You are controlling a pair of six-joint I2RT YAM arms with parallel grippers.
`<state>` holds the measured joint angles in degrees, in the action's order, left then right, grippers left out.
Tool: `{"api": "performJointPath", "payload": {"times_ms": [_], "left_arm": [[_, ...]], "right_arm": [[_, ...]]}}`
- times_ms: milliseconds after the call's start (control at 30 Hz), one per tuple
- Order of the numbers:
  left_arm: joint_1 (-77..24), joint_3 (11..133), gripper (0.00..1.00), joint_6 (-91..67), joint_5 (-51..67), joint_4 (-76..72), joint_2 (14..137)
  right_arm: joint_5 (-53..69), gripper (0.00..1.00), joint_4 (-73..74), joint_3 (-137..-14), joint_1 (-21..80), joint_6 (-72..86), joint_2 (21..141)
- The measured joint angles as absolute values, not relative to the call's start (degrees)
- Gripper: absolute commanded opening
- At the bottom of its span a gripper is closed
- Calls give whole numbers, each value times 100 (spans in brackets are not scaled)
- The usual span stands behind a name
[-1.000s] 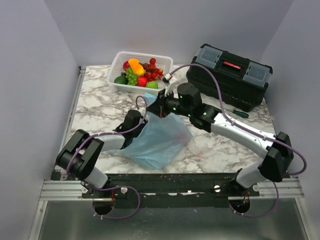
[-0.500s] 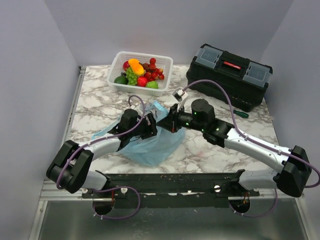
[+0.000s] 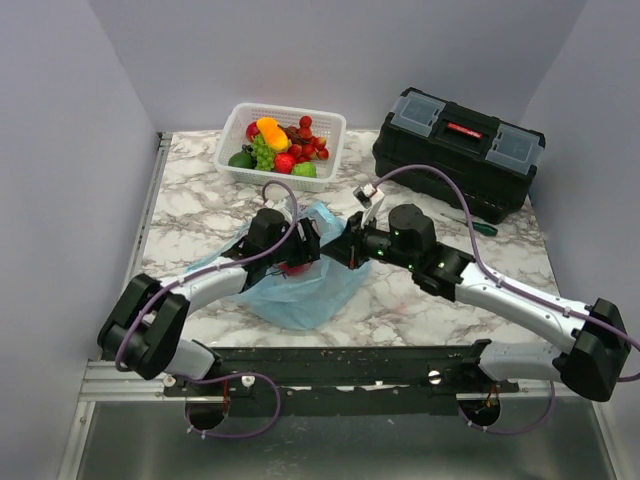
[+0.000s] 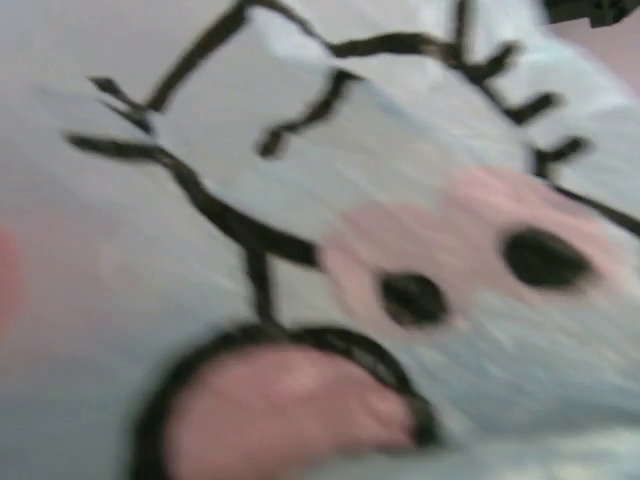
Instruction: Take the fake fruits out of the plastic bag
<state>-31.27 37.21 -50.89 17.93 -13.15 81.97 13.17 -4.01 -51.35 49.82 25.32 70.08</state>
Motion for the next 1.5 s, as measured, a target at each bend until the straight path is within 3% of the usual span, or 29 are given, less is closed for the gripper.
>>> {"api": "performJointPath", "payload": {"times_ms": [333,500,733,1100,1500], "left_arm": [[-3164,3404,61,-4499,1706,-569,6569],[-3175,3382,62,-4154,1406,-152,6355],[-3319,3439,66,-3771,790,174,6541],[-3389,4056,69,-3607,-73,607,7924],[-3389,4364,71,-3610,189,220,8187]], "right_arm": [[1267,1,-370,-4123,4982,2515,6569],[1269,1,-331,-3667,4982,2617,6388],[1267,1,-333,-3518,4982,2783,6143],[1188,1,-338,-3518,4982,2886,6069],[1138,1,-336,-3518,4982,2910,6042]]}}
